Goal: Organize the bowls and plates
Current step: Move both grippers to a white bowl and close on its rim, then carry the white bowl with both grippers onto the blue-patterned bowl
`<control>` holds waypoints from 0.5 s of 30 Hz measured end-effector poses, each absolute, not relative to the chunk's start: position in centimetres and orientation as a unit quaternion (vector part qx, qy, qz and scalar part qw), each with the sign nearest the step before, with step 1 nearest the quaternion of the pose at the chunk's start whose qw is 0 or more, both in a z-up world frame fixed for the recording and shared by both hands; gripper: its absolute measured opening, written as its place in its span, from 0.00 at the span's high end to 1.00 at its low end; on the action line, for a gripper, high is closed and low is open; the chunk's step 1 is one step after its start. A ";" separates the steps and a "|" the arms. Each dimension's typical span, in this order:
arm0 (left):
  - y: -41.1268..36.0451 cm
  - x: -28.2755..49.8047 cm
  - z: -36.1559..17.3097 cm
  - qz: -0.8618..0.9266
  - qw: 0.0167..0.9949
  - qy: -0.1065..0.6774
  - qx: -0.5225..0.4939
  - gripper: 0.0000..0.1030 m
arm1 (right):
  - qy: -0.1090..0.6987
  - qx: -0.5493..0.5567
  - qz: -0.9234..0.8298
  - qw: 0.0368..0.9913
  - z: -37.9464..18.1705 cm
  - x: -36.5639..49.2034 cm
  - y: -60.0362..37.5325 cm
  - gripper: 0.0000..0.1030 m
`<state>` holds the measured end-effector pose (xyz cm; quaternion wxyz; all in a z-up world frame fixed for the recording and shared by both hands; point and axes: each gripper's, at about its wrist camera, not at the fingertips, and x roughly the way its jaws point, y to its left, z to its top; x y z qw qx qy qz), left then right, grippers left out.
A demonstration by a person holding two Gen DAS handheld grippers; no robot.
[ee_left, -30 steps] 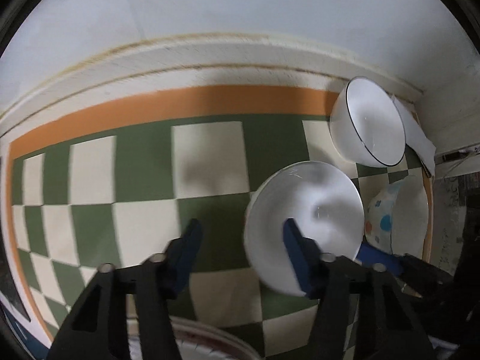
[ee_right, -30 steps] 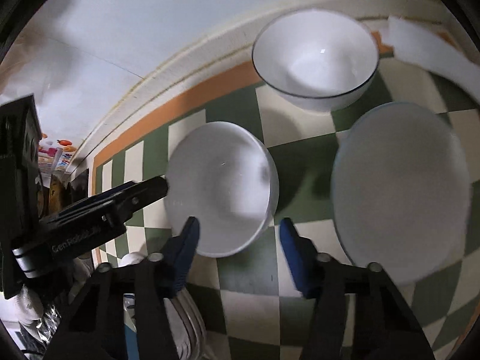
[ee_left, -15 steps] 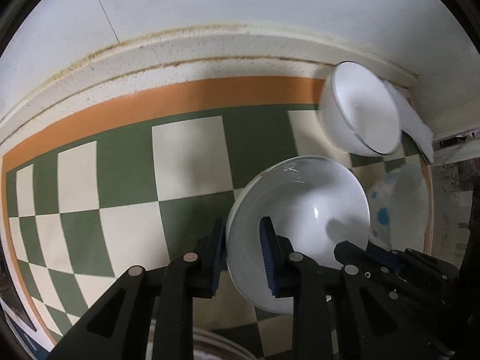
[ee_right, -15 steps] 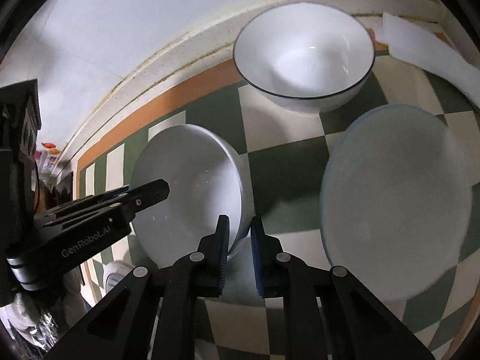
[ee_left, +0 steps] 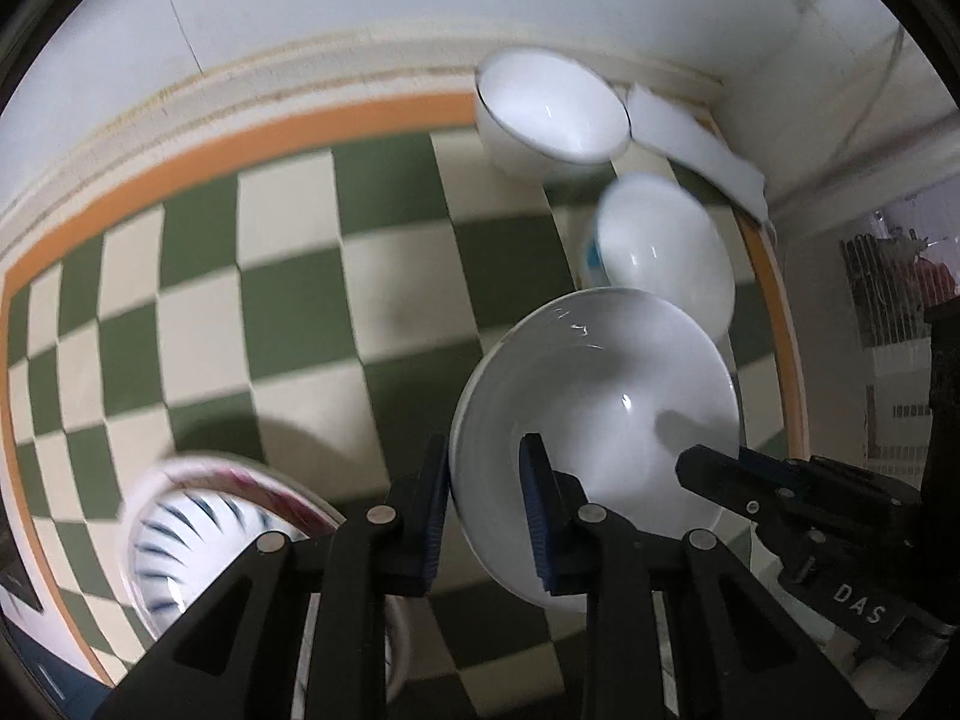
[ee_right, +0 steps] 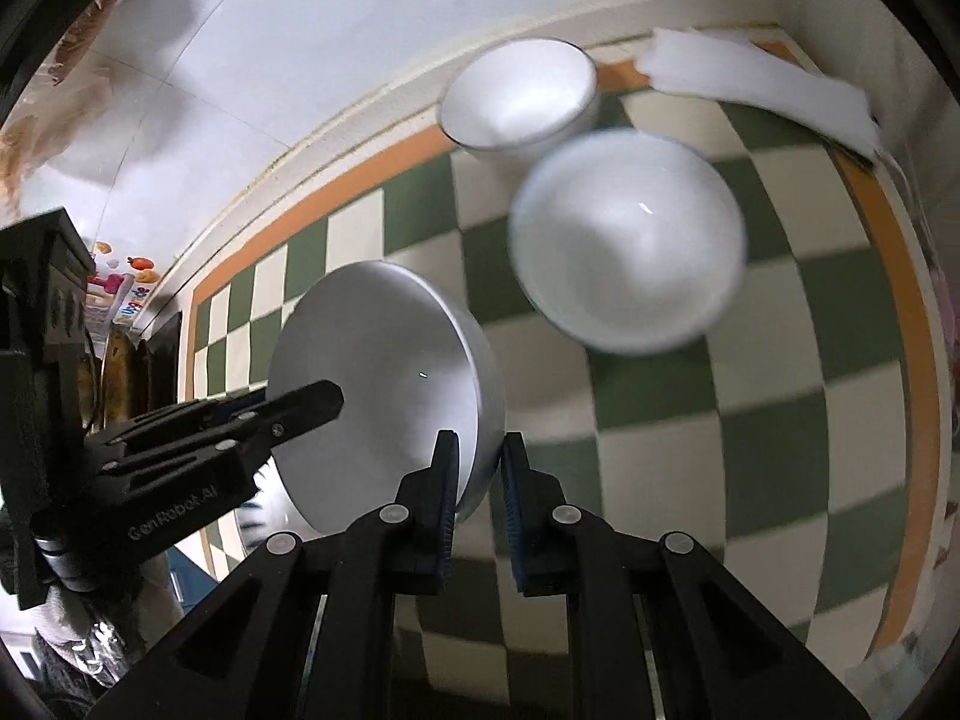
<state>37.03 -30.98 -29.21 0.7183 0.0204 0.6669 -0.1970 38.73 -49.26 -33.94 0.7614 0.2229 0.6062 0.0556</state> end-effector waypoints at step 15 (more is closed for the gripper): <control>-35.0 33.9 -35.5 -0.195 0.678 0.706 0.070 0.80 | 0.644 0.246 0.034 0.723 -40.4 34.1 -53.2 0.84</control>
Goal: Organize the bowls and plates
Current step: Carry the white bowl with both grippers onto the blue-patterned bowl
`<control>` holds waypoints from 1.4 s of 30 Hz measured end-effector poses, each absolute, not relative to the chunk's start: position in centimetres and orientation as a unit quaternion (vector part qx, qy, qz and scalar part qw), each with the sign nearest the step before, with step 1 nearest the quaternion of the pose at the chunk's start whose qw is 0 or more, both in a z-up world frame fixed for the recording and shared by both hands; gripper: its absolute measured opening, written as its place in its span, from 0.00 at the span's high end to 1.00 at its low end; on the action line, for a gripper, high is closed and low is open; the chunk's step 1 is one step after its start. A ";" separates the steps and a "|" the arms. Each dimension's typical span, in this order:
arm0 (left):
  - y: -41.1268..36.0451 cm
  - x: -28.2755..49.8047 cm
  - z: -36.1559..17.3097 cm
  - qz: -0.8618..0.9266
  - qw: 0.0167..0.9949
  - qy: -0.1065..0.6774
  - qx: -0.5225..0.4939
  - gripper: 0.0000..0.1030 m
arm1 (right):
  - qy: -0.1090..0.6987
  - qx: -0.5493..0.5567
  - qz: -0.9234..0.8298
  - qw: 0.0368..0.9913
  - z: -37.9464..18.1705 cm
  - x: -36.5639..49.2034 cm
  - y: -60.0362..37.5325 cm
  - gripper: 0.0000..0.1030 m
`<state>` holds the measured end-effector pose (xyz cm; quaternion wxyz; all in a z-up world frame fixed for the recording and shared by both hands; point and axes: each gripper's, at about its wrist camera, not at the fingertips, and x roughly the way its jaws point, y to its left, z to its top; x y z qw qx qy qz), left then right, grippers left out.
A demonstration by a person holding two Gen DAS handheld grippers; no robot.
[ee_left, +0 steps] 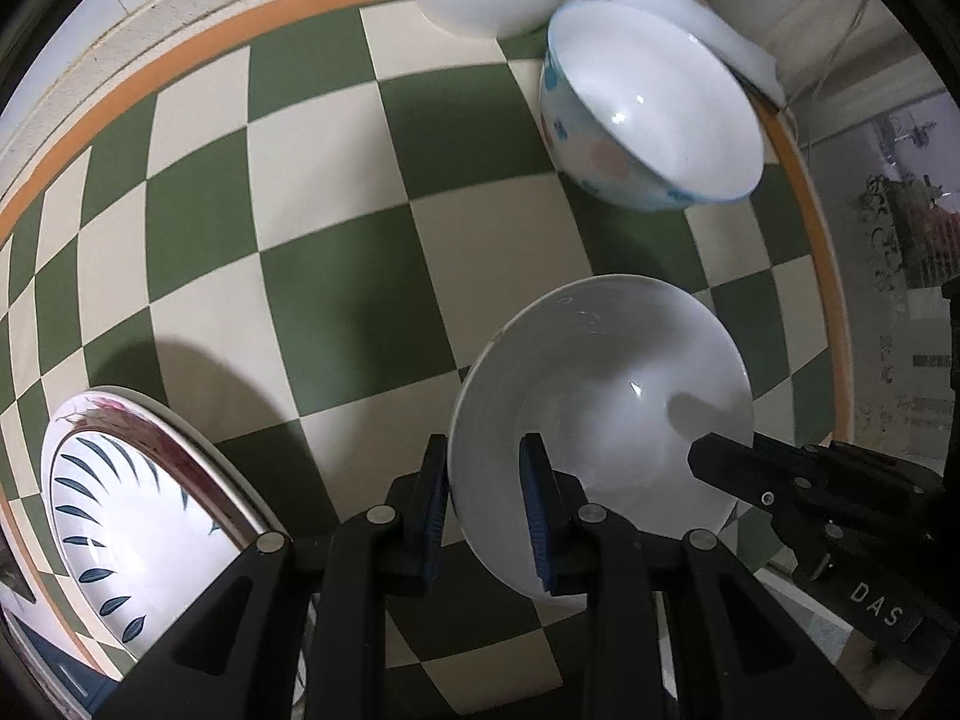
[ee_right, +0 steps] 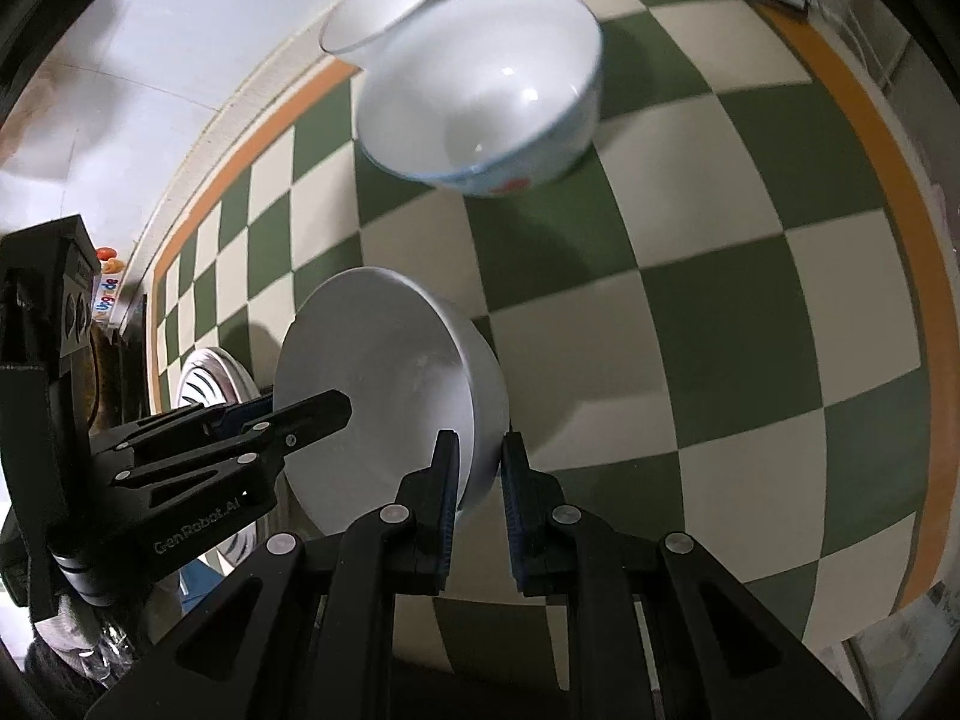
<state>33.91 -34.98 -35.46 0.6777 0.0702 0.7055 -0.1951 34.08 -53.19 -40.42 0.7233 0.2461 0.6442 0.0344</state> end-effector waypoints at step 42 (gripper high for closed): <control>-41.0 47.0 -32.1 -0.202 0.697 0.688 0.011 0.74 | 0.604 0.282 0.005 0.746 -37.9 44.4 -62.5 0.54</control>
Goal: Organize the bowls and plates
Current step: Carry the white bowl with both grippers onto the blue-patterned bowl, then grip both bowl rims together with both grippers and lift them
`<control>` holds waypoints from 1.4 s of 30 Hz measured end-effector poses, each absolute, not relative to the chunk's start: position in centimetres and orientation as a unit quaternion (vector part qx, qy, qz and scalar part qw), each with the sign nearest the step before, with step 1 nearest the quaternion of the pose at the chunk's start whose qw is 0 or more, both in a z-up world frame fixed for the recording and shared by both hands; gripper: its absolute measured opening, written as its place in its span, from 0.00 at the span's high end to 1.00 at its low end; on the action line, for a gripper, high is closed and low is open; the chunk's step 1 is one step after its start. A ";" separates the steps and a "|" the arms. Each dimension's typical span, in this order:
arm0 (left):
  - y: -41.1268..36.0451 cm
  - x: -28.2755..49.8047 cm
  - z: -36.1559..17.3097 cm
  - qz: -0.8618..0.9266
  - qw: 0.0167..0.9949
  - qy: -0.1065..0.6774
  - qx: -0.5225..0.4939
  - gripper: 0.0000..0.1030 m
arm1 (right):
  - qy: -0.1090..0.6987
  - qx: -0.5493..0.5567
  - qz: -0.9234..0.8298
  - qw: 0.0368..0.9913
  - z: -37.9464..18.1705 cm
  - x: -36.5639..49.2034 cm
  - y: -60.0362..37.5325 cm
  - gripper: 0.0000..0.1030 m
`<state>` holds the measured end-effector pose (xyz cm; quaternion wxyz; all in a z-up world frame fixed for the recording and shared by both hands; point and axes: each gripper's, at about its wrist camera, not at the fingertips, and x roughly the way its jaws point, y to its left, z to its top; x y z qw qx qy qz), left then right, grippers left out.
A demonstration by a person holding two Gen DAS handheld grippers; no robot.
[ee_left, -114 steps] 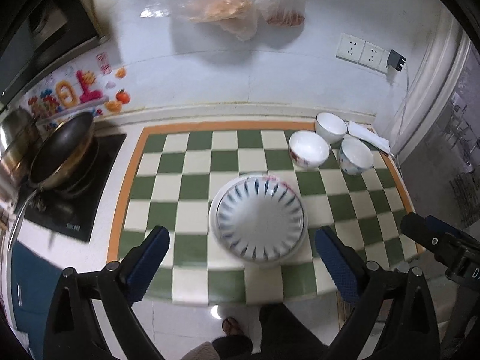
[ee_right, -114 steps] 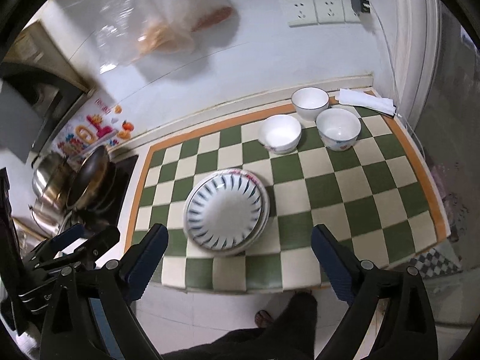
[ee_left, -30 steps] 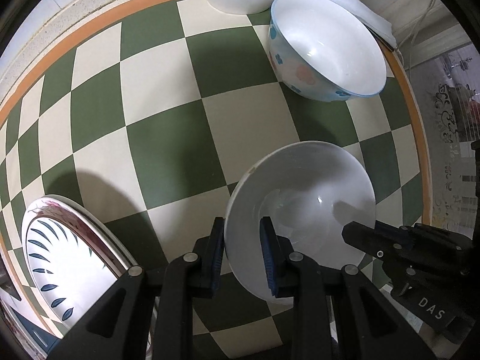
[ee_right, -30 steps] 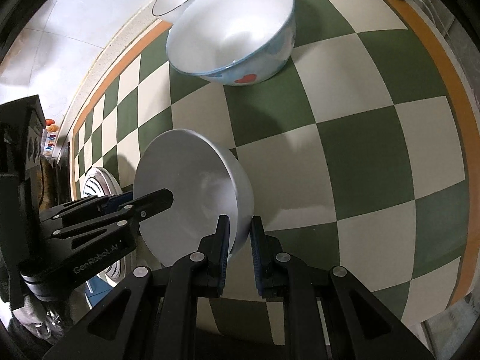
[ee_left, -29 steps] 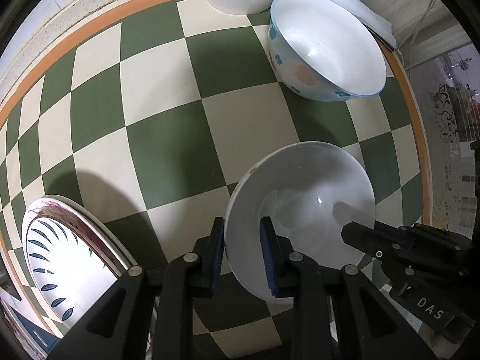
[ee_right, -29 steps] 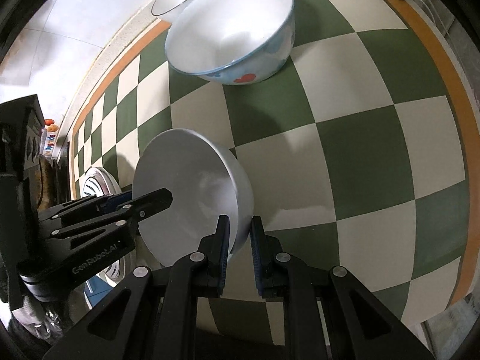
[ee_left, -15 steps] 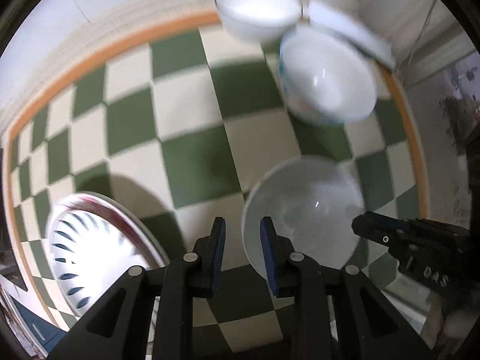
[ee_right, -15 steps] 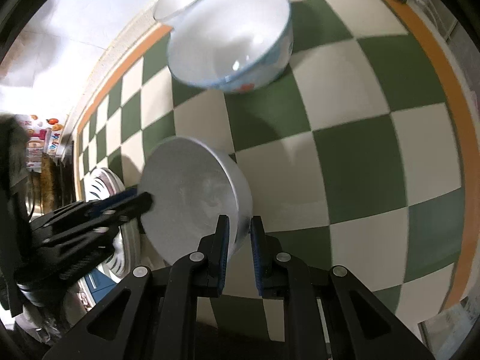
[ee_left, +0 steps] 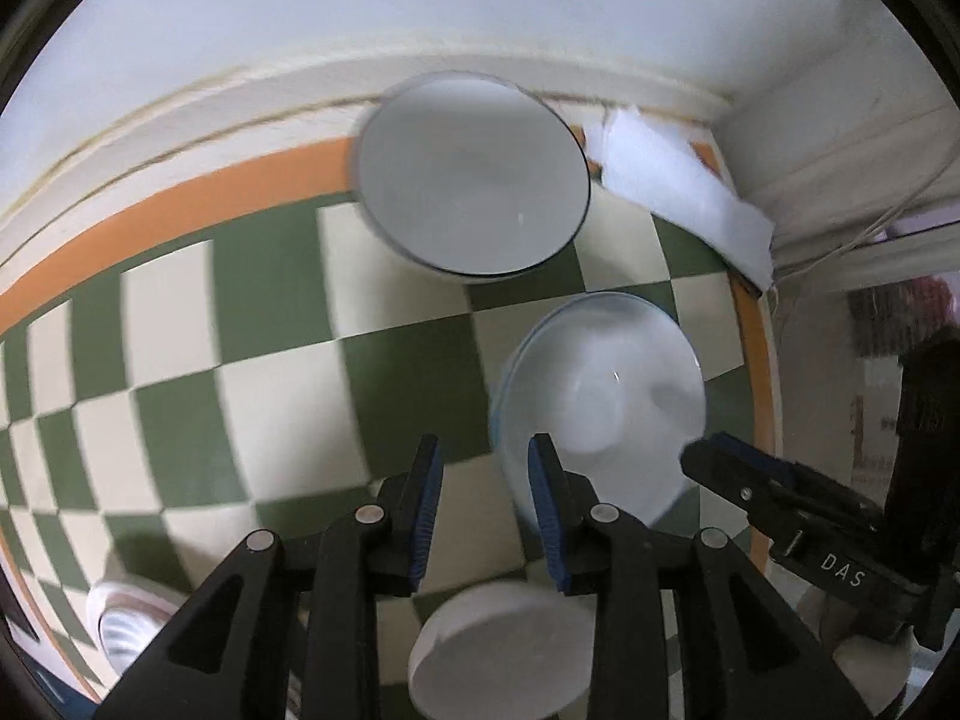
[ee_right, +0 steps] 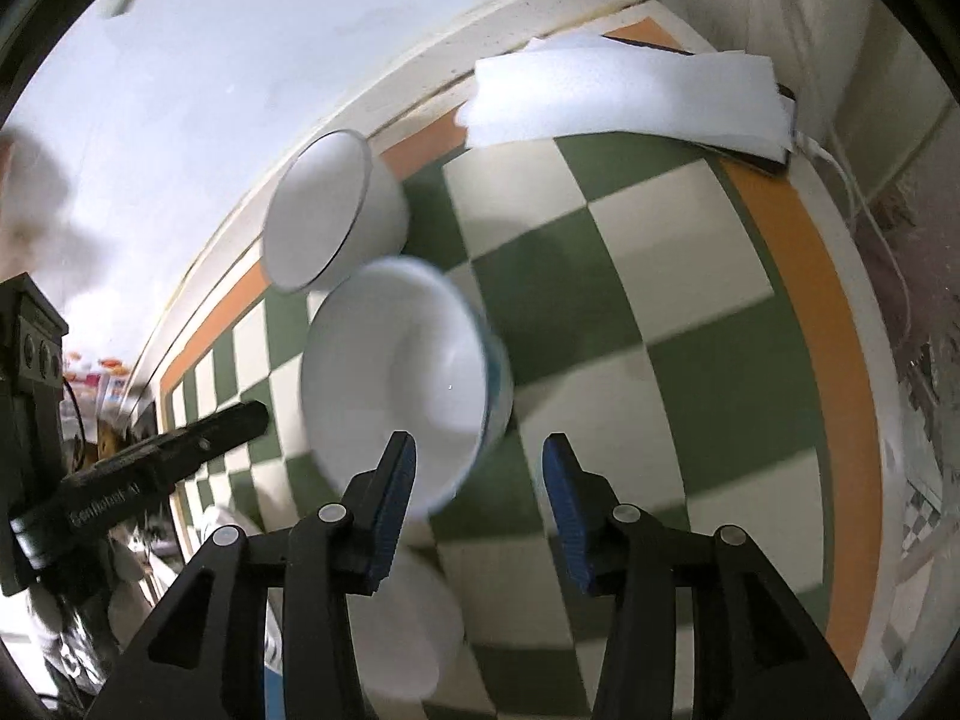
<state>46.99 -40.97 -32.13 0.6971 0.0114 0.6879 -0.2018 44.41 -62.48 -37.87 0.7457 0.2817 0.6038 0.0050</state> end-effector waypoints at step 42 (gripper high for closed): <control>-37.2 37.2 -27.5 -0.220 0.717 0.656 0.088 0.86 | 0.619 0.259 0.038 0.740 -32.9 35.4 -54.5 0.86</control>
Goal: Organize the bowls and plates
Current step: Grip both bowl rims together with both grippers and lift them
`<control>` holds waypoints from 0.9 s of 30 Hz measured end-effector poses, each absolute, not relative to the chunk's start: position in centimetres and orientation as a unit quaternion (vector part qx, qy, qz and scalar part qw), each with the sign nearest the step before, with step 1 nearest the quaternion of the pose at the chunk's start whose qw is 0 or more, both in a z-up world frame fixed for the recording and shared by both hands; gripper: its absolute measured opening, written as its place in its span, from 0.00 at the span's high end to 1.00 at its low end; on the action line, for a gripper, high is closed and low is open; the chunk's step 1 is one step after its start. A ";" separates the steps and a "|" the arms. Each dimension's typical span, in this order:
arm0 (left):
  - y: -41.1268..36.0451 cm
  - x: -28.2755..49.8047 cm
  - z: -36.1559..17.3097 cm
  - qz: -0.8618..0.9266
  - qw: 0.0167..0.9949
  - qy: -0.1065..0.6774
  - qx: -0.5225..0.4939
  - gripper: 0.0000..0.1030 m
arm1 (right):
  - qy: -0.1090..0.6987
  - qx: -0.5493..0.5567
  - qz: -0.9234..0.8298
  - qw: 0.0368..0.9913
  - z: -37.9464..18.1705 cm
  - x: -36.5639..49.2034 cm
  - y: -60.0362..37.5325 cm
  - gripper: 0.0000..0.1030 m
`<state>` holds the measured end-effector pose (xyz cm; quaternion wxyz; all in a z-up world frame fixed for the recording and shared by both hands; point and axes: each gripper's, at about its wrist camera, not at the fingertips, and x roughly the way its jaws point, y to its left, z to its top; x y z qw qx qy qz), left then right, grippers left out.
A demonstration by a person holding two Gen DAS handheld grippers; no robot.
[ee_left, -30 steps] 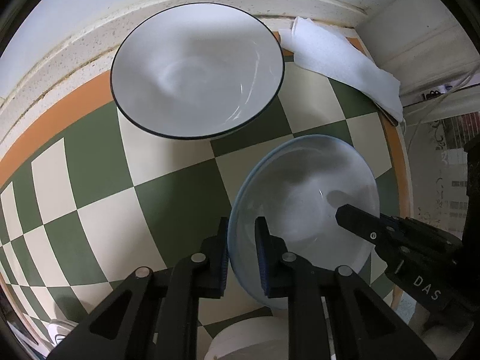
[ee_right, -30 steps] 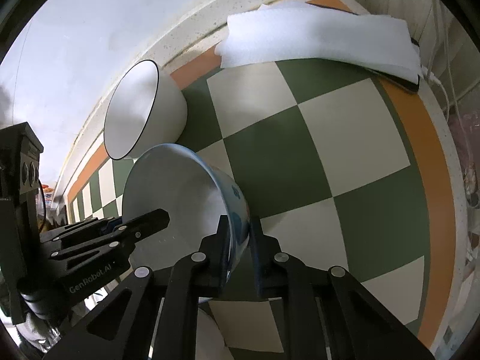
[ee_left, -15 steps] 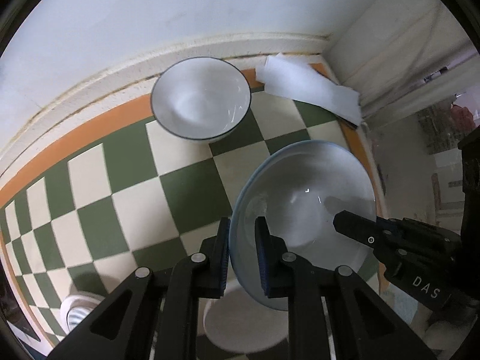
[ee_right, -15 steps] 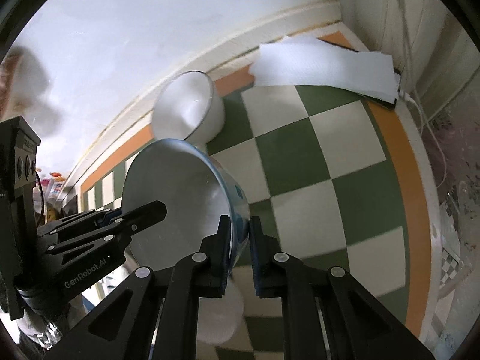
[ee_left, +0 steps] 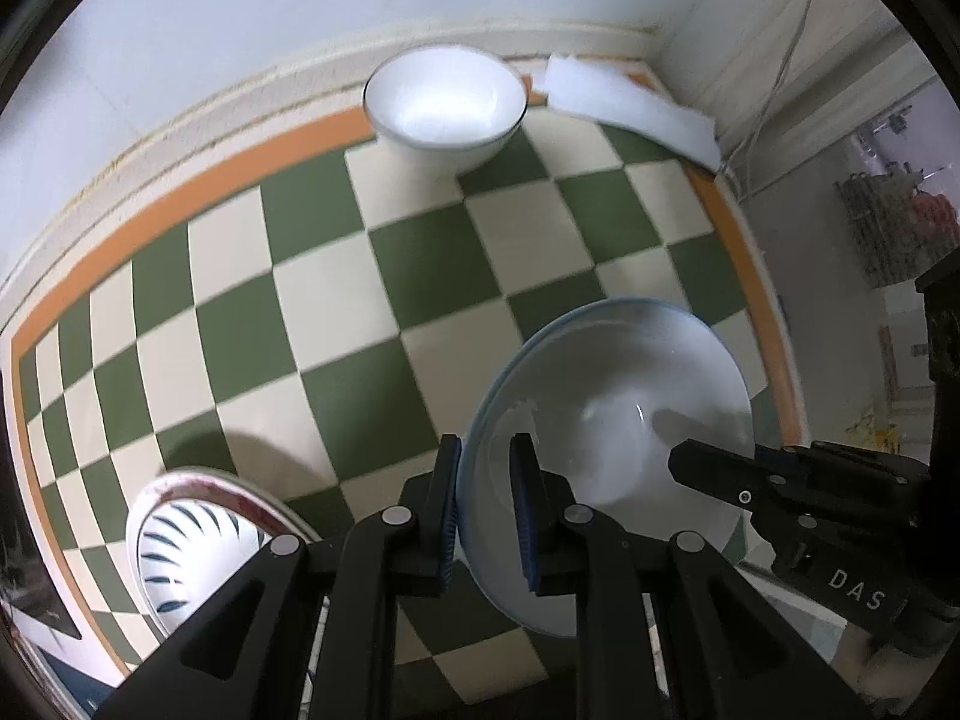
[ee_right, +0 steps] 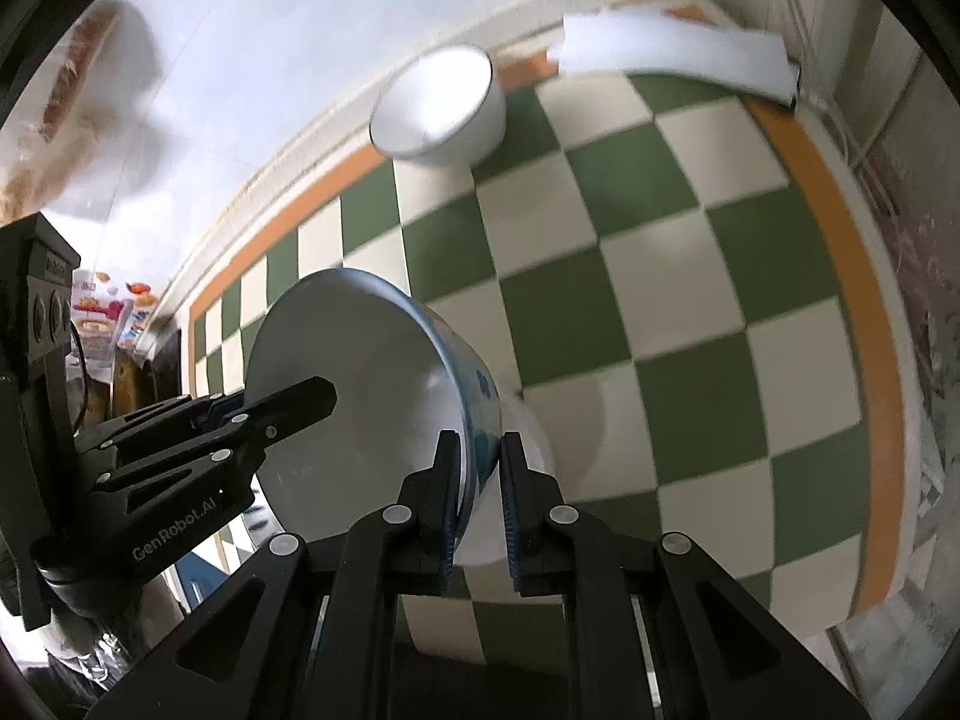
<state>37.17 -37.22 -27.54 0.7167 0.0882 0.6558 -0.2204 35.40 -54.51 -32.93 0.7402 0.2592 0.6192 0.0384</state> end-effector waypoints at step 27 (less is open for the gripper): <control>-37.5 35.4 -32.5 -0.204 0.687 0.686 0.125 0.86 | 0.667 0.246 0.024 0.703 -38.0 35.0 -53.4 0.86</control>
